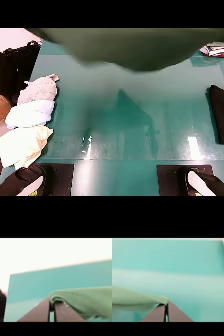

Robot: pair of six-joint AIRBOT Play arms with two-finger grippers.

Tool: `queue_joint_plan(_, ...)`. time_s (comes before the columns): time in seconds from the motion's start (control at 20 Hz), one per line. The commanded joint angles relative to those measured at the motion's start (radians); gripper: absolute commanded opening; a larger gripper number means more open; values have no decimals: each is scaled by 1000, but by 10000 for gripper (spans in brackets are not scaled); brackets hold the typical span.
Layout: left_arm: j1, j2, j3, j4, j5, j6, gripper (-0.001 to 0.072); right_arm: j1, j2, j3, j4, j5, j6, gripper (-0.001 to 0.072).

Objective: Fold the shirts.

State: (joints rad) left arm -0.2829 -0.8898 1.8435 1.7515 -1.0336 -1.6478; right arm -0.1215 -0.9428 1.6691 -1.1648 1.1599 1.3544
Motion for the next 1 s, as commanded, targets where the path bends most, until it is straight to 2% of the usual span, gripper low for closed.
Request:
queue_joint_plan(0.0,1,9,135,-42,-27,37,31,-78,47,152,-14,8,-2,15)
queue_joint_plan(0.2,1,9,191,-155,-25,86,31,-127,3,312,-14,82,-2,15)
queue_joint_plan(0.35,1,9,211,-247,-30,86,31,-130,-60,431,-14,139,-2,15)
queue_joint_plan(0.45,1,9,211,-299,-36,123,31,-130,-87,461,-15,153,-2,15)
queue_joint_plan(0.6,1,-6,182,-296,-147,132,31,-130,-91,360,-14,155,-2,15)
queue_joint_plan(0.8,1,-84,-24,-198,-298,137,30,-85,-205,243,-17,231,-2,15)
queue_joint_plan(0.95,1,-225,-232,-179,-195,167,30,-26,-389,209,-18,272,-2,15)
